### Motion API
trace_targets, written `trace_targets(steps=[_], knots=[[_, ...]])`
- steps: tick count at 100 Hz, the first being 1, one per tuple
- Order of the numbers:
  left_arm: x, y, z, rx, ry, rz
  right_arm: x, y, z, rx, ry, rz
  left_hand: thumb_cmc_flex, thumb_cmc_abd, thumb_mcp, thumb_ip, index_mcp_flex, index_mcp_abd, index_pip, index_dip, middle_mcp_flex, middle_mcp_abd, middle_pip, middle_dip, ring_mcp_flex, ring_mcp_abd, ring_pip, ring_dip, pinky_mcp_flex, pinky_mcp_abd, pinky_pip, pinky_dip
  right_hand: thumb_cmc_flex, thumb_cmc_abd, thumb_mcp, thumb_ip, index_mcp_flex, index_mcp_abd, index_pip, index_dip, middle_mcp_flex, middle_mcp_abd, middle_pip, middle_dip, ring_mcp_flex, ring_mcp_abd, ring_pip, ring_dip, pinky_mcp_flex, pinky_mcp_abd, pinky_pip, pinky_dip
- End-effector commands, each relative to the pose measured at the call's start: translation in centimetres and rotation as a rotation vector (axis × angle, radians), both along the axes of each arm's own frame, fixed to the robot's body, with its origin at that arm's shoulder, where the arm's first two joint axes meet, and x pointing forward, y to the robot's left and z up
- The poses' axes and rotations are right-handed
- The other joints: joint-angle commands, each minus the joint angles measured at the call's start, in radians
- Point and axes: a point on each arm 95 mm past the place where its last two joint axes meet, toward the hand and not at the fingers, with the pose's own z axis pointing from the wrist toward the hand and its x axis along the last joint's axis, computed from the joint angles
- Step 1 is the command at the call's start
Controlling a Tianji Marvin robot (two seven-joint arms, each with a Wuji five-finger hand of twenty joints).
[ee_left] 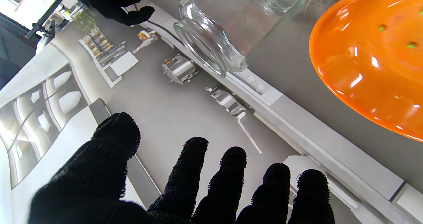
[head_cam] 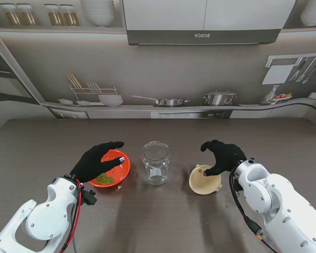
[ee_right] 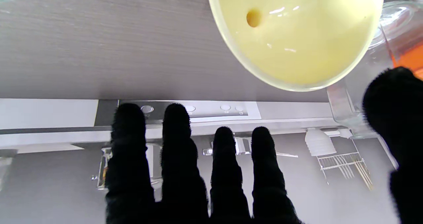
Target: Pour mung beans into a glass jar with a funnel
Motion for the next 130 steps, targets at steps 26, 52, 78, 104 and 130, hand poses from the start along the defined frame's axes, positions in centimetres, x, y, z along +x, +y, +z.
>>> trace_targets(steps=[26,52,78,104,130], knots=[[-0.1,-0.3,0.0,0.0,0.017,-0.016,0.6,1.0,-1.6,-0.032,0.032,0.034,0.006,0.028,-0.011,0.014,0.008,0.003,0.003,0.0,0.005,0.004,-0.002,0.011,0.004,0.005,-0.007,-0.004,-0.004,-0.009,0.0,0.018,-0.026,-0.04,0.04,-0.009,-0.012,0.021,0.033,-0.036,-0.019,0.013,0.01,0.002,0.027,-0.009,0.004,0.002,0.008,-0.02,-0.002,-0.013],[-0.2,-0.3,0.0,0.002,0.023,-0.018,2.1,1.6,-2.5,-0.066,0.055,0.051,0.007,0.029,-0.011,0.015,0.012,0.003,0.004,0.0,0.007,0.005,-0.001,0.011,0.005,0.006,-0.007,-0.004,-0.003,-0.009,0.001,0.018,0.025,-0.042,0.058,0.005,0.043,0.014,0.071,-0.034,0.066,0.005,0.037,0.006,0.087,-0.012,0.036,0.012,0.048,-0.03,0.036,-0.01],[-0.2,-0.3,0.0,0.001,0.031,-0.017,3.5,2.2,-3.5,-0.068,0.098,0.065,0.007,0.031,-0.011,0.015,0.013,0.003,0.005,0.0,0.009,0.006,-0.001,0.011,0.007,0.005,-0.006,-0.003,-0.003,-0.008,0.001,0.018,0.15,0.0,0.113,0.026,0.24,0.01,0.204,0.013,0.322,-0.056,0.121,0.073,0.306,-0.081,0.199,0.095,0.206,-0.09,0.229,-0.007],[-0.2,-0.3,0.0,-0.004,0.036,-0.014,4.3,2.7,-4.0,-0.055,0.129,0.079,0.007,0.036,-0.012,0.014,0.016,0.007,0.005,0.0,0.011,0.01,-0.001,0.011,0.008,0.007,-0.006,-0.004,-0.002,-0.008,0.001,0.018,0.305,0.081,0.131,-0.144,0.435,-0.064,0.465,-0.178,0.689,-0.096,0.199,0.256,0.572,-0.183,0.457,0.228,0.402,-0.164,0.481,-0.041],[-0.2,-0.2,0.0,-0.01,0.039,-0.007,4.6,2.7,-2.6,0.017,0.154,0.073,0.008,0.043,-0.015,0.014,0.021,0.01,0.006,0.001,0.012,0.013,-0.002,0.011,0.009,0.009,-0.006,-0.004,-0.003,-0.006,0.001,0.019,0.364,0.134,0.193,-0.158,0.587,-0.059,0.538,-0.179,0.969,-0.104,0.297,0.363,0.652,-0.27,0.984,0.454,0.68,-0.319,0.693,0.012]])
